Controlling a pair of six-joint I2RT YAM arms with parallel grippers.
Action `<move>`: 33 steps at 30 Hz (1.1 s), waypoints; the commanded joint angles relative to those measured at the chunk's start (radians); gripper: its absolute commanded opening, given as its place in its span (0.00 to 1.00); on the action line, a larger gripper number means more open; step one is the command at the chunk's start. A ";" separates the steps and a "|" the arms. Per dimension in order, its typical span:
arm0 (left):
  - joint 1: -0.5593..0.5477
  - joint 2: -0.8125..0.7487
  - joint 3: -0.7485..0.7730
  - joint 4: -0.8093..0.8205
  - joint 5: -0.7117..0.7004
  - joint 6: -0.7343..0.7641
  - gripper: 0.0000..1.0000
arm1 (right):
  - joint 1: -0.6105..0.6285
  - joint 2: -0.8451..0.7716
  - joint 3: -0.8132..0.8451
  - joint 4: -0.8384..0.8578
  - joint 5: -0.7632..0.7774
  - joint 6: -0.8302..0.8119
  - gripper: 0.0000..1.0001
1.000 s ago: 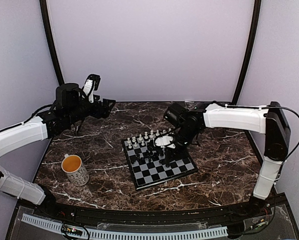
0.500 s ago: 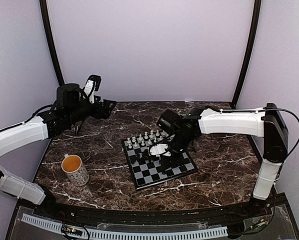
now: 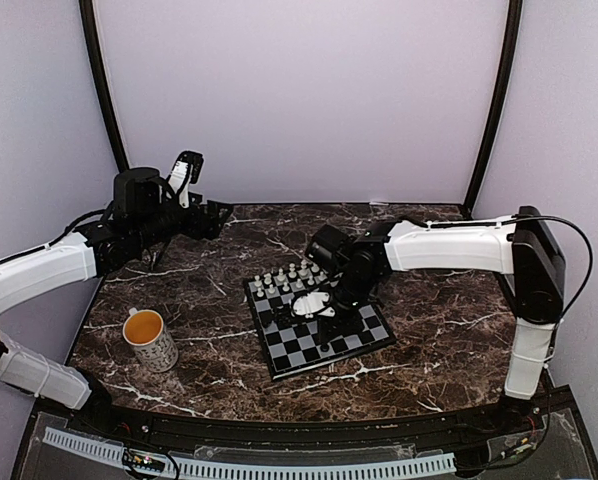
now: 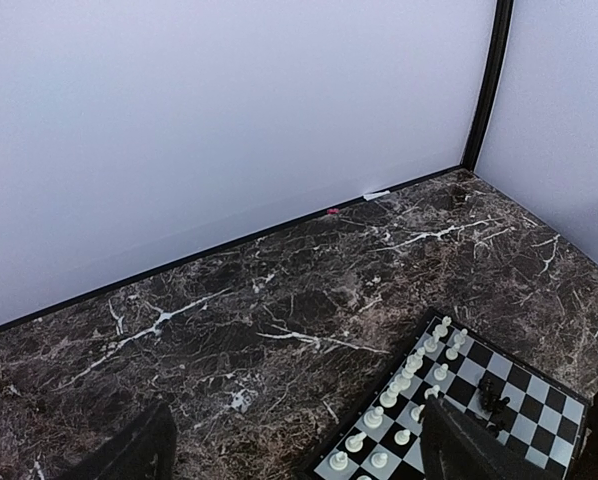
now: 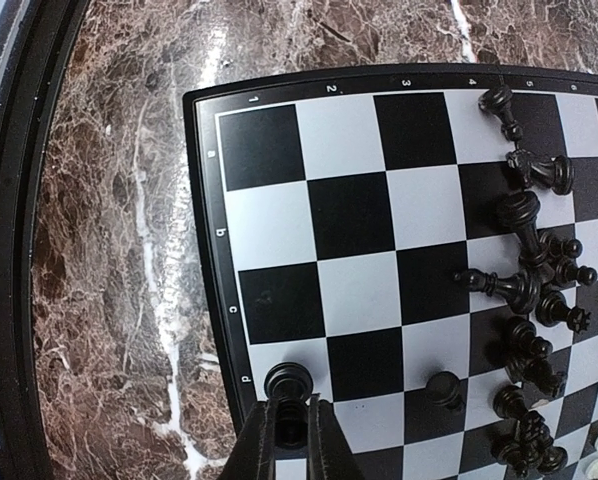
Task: Set up the chess pieces on the board
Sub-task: Place the king on e8.
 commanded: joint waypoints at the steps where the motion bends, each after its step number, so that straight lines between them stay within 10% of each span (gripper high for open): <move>1: 0.005 -0.013 0.014 0.000 0.022 -0.009 0.87 | 0.018 0.023 0.032 0.013 0.014 -0.003 0.08; 33: 0.005 -0.008 0.016 -0.002 0.034 -0.008 0.87 | 0.033 0.047 0.025 -0.005 -0.005 -0.008 0.18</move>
